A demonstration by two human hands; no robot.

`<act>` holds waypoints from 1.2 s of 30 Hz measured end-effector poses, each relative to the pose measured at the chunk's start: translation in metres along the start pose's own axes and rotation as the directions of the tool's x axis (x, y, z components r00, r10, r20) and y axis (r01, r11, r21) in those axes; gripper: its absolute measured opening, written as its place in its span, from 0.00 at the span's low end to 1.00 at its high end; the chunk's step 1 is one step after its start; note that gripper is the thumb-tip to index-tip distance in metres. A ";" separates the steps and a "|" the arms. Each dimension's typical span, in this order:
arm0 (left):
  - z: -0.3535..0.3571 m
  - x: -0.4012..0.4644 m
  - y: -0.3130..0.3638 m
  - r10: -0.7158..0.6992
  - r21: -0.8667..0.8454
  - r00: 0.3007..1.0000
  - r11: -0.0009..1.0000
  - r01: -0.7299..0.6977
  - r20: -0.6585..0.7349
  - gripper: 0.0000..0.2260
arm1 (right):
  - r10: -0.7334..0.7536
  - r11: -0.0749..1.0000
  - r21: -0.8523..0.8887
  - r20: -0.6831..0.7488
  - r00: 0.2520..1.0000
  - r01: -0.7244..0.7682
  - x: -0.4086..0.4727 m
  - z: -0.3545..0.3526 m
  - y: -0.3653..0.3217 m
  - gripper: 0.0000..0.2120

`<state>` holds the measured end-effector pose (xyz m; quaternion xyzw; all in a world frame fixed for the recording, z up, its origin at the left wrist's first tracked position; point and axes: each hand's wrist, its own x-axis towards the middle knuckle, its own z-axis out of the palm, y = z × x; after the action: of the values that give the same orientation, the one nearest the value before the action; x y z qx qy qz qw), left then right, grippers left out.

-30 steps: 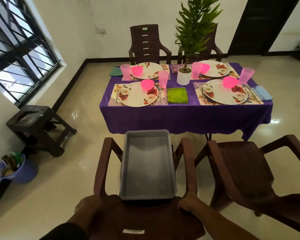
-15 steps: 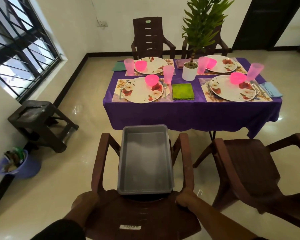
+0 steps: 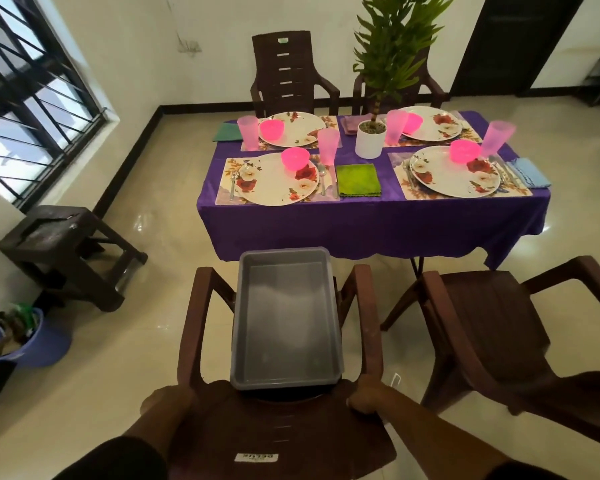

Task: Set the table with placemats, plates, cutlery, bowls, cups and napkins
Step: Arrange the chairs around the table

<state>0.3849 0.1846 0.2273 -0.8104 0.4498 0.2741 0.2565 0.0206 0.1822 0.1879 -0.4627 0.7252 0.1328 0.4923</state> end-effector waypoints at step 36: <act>0.135 -0.267 0.544 0.427 -0.575 0.845 0.797 -0.184 0.322 0.16 | 0.115 0.849 -0.392 -0.517 0.848 -0.354 -0.052 -0.322 0.482 0.24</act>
<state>-0.2358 0.1785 0.2184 -0.6802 0.4167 0.5988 0.0712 -0.5517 0.2601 0.2592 -0.4914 0.8209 0.2490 0.1505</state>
